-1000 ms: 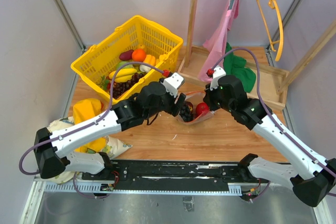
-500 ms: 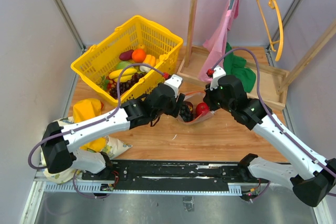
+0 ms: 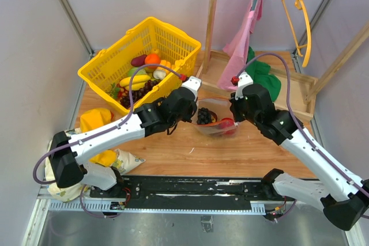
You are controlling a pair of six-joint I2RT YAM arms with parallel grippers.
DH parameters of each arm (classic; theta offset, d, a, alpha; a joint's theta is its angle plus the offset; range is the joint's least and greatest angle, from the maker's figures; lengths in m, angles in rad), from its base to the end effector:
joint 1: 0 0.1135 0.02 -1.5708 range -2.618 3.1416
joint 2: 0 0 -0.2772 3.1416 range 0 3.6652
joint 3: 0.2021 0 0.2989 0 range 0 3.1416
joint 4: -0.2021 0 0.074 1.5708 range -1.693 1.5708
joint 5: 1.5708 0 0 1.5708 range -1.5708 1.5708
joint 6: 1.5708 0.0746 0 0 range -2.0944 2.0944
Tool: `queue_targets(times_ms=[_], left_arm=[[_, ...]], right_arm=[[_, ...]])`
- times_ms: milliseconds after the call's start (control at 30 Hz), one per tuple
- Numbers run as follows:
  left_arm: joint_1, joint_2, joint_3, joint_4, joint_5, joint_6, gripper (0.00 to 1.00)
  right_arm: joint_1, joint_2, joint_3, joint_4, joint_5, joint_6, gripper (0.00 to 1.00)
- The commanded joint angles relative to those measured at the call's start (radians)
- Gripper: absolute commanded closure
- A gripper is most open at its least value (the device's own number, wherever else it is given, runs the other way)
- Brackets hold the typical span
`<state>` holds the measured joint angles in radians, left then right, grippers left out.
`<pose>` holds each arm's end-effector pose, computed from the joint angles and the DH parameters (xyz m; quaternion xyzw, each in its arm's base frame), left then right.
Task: Place the food in the zip-top bag and seal the zipper
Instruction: Pick up the fake fruit from the bin.
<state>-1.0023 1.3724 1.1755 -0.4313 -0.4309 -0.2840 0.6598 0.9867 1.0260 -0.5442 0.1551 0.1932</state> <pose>0.2303 -0.3026 0.3035 0.2151 0.8490 -0.1136 0.4692 0.2335 0.1666 0.3448 -0.1602 0.8446 0.1488 0.4888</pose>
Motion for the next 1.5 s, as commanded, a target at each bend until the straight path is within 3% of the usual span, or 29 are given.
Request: queue_targets(times_ms=[0, 133, 600, 767, 1133, 1233, 1467], left_arm=[[0.002, -0.026, 0.1, -0.046, 0.0, 0.021, 1.0], [0.002, -0.042, 0.163, -0.076, 0.04, 0.032, 1.0], [0.002, -0.019, 0.035, 0.032, 0.0, -0.012, 0.96], [0.002, -0.051, 0.023, 0.057, 0.003, -0.003, 0.85], [0.012, -0.145, 0.075, 0.034, -0.031, 0.066, 0.45], [0.07, -0.157, 0.1, 0.012, -0.044, 0.101, 0.38], [0.308, -0.135, 0.191, -0.066, 0.072, 0.146, 0.33]], right_arm=[[-0.017, -0.037, 0.055, -0.034, 0.095, -0.041, 0.99], [-0.017, -0.054, 0.052, -0.044, 0.138, -0.057, 0.99], [-0.017, -0.021, 0.022, -0.012, 0.073, -0.031, 0.99], [-0.017, -0.018, 0.024, -0.005, 0.067, -0.03, 0.99], [-0.018, -0.01, 0.033, -0.004, 0.059, -0.029, 0.99], [-0.017, -0.008, 0.032, -0.003, 0.055, -0.029, 0.99], [-0.018, -0.006, 0.032, -0.003, 0.049, -0.031, 0.99]])
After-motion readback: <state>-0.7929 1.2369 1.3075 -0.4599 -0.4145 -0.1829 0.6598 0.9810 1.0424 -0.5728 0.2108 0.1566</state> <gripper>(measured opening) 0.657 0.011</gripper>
